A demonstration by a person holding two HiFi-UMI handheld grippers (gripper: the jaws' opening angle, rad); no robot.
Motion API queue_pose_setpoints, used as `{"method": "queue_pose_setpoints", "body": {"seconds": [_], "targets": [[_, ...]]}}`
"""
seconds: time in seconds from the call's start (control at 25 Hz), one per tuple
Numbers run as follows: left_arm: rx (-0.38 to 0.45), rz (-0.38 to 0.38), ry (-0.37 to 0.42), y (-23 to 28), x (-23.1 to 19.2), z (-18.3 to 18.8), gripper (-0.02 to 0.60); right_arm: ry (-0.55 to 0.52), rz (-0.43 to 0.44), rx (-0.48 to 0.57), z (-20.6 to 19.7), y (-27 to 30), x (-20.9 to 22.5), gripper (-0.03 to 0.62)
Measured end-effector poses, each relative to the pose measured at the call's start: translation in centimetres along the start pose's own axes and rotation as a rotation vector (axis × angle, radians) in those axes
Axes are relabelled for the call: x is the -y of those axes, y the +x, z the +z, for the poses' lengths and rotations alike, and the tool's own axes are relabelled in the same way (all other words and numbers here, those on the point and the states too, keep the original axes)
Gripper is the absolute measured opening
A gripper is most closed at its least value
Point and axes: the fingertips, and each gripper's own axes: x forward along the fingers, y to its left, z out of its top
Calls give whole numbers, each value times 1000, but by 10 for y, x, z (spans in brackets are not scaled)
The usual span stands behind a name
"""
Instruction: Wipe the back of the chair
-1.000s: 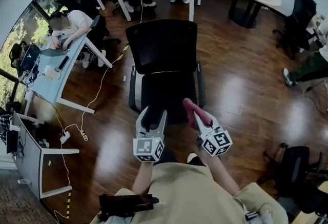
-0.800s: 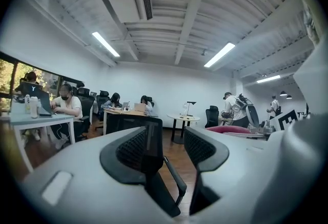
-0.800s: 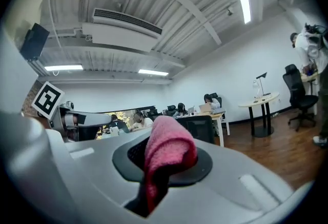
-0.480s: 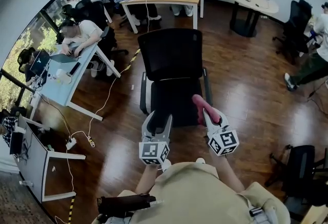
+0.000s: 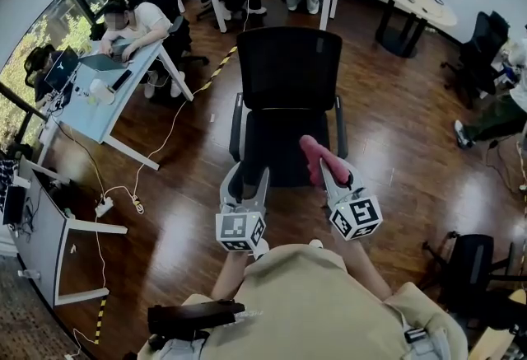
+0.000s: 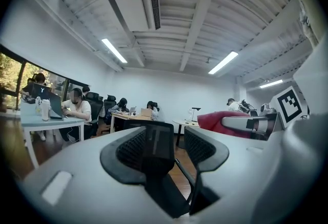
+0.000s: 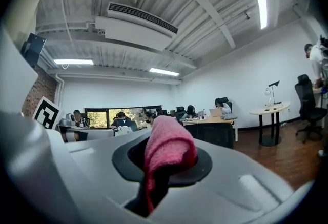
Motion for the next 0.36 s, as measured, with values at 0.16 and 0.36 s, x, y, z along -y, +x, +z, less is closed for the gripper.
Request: {"method": "queue_pose_setpoints", "body": {"seconds": [0.16,0.36], "targets": [[6,-8,-15,0,-23,2,215,-17,-15,-6,0,17,-11,38],[14,-7,-10,4,-31,-3,215,-31,-14,4,-5,25,-11,38]]}}
